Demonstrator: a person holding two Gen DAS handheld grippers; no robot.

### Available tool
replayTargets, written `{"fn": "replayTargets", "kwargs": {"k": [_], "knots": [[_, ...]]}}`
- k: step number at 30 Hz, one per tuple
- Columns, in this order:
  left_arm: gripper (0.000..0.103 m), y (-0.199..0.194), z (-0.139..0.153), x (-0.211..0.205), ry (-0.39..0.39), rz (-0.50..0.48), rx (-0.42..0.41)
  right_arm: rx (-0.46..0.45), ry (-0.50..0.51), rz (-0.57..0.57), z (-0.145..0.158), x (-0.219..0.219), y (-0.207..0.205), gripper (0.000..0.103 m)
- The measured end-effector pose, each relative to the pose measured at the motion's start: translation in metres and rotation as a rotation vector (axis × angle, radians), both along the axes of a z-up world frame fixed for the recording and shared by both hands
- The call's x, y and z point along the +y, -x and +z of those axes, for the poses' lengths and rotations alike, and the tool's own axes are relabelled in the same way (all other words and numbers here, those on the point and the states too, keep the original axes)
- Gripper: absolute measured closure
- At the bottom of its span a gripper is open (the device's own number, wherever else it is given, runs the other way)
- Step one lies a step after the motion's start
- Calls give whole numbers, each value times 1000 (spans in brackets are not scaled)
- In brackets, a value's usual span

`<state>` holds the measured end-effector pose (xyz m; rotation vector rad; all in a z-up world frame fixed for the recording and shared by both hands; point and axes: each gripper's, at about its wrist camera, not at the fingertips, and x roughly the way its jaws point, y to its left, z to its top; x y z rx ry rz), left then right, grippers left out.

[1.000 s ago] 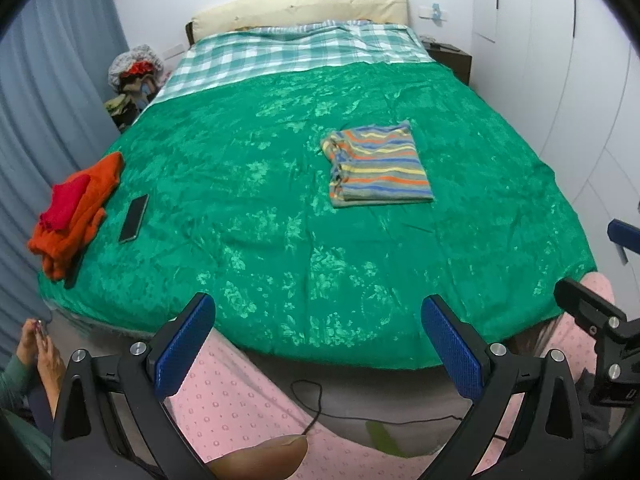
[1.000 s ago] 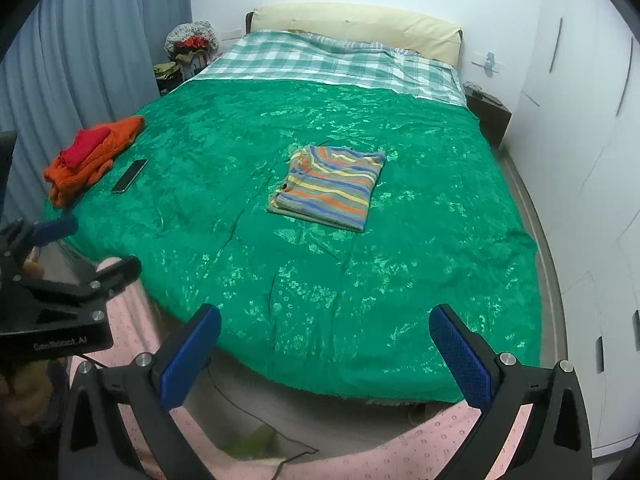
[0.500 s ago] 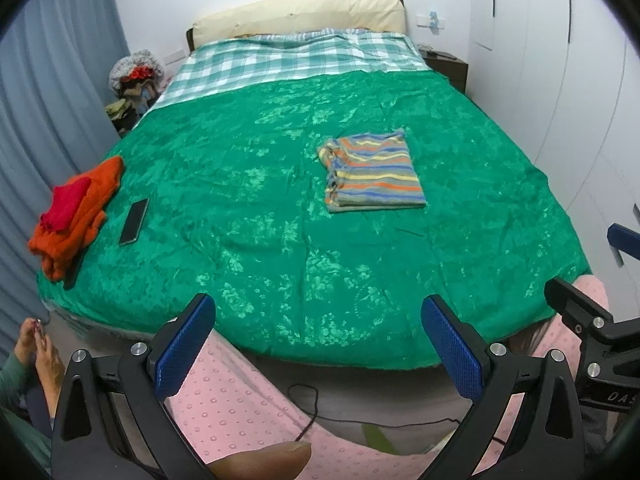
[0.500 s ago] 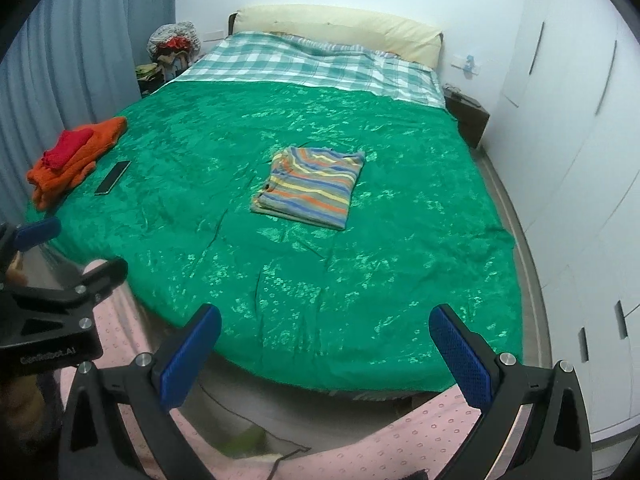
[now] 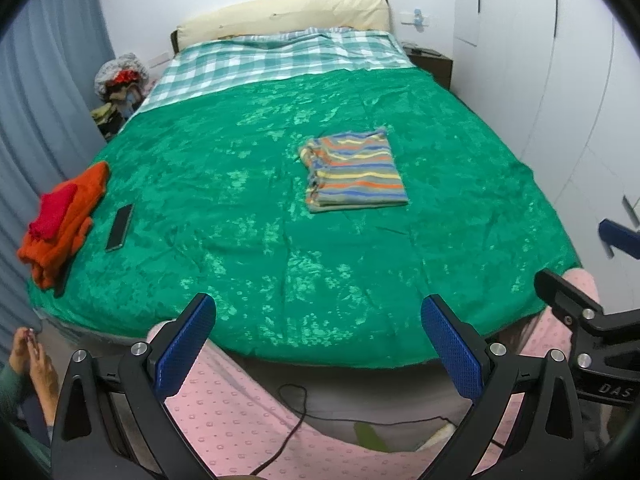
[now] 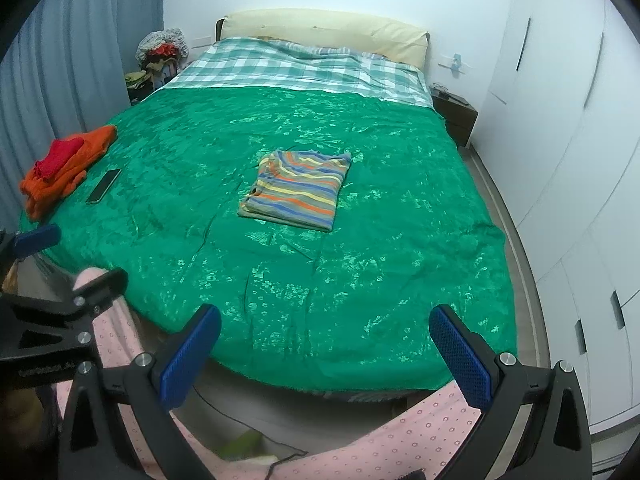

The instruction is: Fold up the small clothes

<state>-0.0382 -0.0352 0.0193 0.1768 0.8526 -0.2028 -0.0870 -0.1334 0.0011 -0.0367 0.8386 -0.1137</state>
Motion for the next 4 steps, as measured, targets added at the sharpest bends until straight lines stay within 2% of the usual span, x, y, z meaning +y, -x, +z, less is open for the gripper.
{"fn": "replayTargets", "kwargs": {"k": [4], "knots": [[0,2,2,-2,0,1,-17,-4,-2,-6,1,-2,1,1]]}}
